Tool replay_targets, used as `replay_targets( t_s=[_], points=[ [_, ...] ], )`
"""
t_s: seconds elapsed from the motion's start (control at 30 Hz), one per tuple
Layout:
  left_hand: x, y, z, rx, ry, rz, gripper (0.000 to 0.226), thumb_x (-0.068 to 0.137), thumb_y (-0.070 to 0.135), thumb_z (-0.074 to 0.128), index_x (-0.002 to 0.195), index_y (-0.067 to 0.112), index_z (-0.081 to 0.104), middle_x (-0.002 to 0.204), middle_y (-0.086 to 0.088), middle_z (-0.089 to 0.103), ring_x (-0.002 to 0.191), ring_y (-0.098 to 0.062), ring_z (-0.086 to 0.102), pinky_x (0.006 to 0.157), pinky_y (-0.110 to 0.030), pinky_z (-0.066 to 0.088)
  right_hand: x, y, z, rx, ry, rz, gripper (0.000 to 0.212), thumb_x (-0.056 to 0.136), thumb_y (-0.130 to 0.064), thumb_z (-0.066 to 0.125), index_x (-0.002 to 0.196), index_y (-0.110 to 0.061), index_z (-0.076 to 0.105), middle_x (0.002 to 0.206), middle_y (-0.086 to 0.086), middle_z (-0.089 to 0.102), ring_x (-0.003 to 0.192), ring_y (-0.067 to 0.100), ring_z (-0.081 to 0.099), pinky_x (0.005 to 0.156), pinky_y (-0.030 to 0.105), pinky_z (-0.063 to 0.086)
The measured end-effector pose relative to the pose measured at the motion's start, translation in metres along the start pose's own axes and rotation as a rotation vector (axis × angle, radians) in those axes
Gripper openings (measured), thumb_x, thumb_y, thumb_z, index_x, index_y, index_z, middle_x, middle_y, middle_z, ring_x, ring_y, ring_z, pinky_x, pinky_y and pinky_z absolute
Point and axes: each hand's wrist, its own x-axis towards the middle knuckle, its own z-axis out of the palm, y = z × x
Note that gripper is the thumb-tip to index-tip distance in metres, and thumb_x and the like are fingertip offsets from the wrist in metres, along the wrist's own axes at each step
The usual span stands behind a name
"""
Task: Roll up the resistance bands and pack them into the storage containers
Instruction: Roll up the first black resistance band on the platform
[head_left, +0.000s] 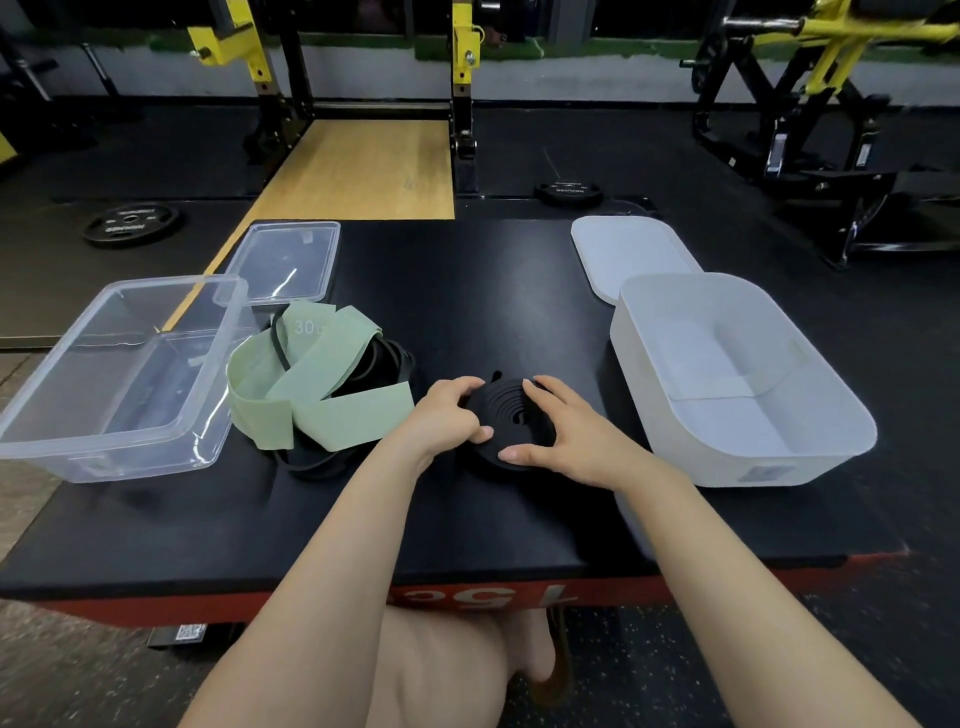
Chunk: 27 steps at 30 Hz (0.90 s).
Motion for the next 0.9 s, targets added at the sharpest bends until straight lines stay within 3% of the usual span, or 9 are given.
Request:
replay_targets(
  t_s=[0.1,0.2,0.43,0.6,0.77,0.9],
  points=[
    [0.001,0.001,0.001,0.018,0.002,-0.011,0.061,0.081,-0.001,0.063,0.134,0.023,0.046,0.138,-0.001,0.045,0.127,-0.021,0.043,0.108,-0.035,0.036,0.0,0.005,-0.008,-0.022,-0.09,0.0,0.113,0.069,-0.053,0.076,0.153,-0.023,0.007,0.158,-0.015,-0.003,0.145,0.007,0.006,0.111,0.021,0.014],
    [0.0,0.003,0.0,0.021,-0.007,-0.019,0.061,0.081,-0.004,0.062,0.134,0.021,0.046,0.136,-0.001,0.046,0.126,-0.021,0.044,0.108,-0.033,0.036,0.002,0.009,-0.015,-0.115,-0.163,-0.026,0.12,0.066,-0.042,0.083,0.152,-0.02,0.002,0.158,-0.011,-0.007,0.145,0.009,0.006,0.113,0.02,0.014],
    [0.0,0.009,-0.001,-0.064,-0.038,-0.045,0.06,0.079,-0.01,0.058,0.129,0.021,0.05,0.131,0.001,0.053,0.121,-0.018,0.048,0.103,-0.028,0.038,-0.002,0.01,-0.008,-0.045,-0.003,0.003,0.122,0.061,-0.04,0.086,0.152,-0.014,0.009,0.157,-0.005,0.012,0.143,0.011,0.018,0.112,0.019,0.016],
    [0.0,0.019,0.003,-0.111,0.013,-0.065,0.049,0.082,0.002,0.053,0.127,0.022,0.052,0.117,0.007,0.053,0.106,-0.012,0.045,0.083,-0.023,0.034,-0.007,0.005,-0.004,-0.018,0.045,-0.007,0.117,0.062,-0.043,0.084,0.151,-0.014,0.014,0.152,-0.008,0.017,0.141,0.011,0.021,0.111,0.021,0.023],
    [0.0,0.035,0.005,-0.009,0.077,-0.06,0.05,0.081,0.018,0.053,0.13,0.029,0.052,0.131,0.003,0.054,0.121,-0.018,0.048,0.105,-0.033,0.038,-0.011,-0.004,-0.004,-0.013,0.104,-0.019,0.115,0.063,-0.045,0.082,0.151,-0.018,0.013,0.151,-0.01,0.015,0.14,0.011,0.018,0.11,0.028,0.03],
    [0.002,0.061,-0.003,0.082,0.094,0.014,0.05,0.082,0.019,0.05,0.13,0.032,0.052,0.136,0.004,0.051,0.124,-0.02,0.045,0.105,-0.037,0.039,-0.013,-0.016,-0.023,0.016,0.219,-0.043,0.108,0.062,-0.044,0.081,0.147,-0.019,0.021,0.146,-0.009,0.021,0.134,0.009,0.024,0.106,0.029,0.035]
  ],
)
